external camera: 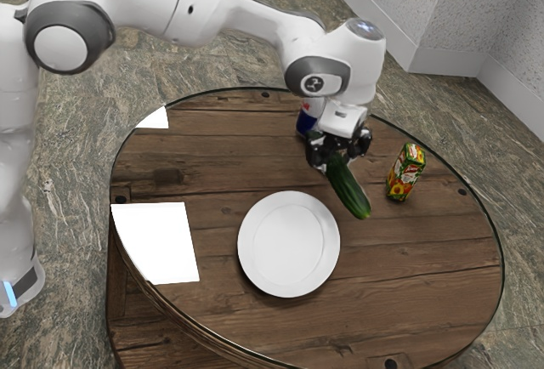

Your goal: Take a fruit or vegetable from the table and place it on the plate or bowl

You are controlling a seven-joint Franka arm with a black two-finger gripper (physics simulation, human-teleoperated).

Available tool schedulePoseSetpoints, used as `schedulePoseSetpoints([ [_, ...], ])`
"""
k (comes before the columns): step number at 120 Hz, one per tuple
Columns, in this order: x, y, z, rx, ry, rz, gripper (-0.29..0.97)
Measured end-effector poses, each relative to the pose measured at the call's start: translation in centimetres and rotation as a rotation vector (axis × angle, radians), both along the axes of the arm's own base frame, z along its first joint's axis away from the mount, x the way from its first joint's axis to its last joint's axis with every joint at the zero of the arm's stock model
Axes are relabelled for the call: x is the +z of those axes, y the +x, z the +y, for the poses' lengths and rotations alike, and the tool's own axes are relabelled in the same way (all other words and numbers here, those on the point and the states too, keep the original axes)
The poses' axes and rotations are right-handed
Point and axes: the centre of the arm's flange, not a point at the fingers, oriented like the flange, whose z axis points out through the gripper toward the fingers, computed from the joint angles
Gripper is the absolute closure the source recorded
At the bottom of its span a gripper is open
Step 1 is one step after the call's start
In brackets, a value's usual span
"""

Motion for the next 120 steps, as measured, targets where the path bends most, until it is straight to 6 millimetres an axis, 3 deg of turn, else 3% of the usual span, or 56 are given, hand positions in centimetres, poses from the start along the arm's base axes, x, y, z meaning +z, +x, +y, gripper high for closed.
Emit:
schedulePoseSetpoints([
  [14, -1.5, -1.6, -5.3, -0.055, -0.009, 0.06, 0.45],
  [48, -3.3, -8.4, -12.5, -0.034, -0.003, 0.152, 0.46],
  [67, -4.6, -10.2, -15.0, 0.001, 0.01, 0.18, 0.46],
  [82, -5.3, -10.3, -14.2, 0.062, 0.012, 0.193, 0.45],
  [92, -5.5, -9.7, -12.4, 0.122, 0.005, 0.198, 0.26],
  [103, -5.2, -8.7, -9.5, 0.201, -0.005, 0.194, 0.13],
  [109, -3.3, -7.5, -7.9, 0.244, -0.023, 0.156, 0.09],
  [117, 1.7, -5.3, -5.6, 0.319, -0.095, 0.067, 0.06],
  [120, 4.4, -4.5, -4.4, 0.352, -0.106, 0.021, 0.05],
])
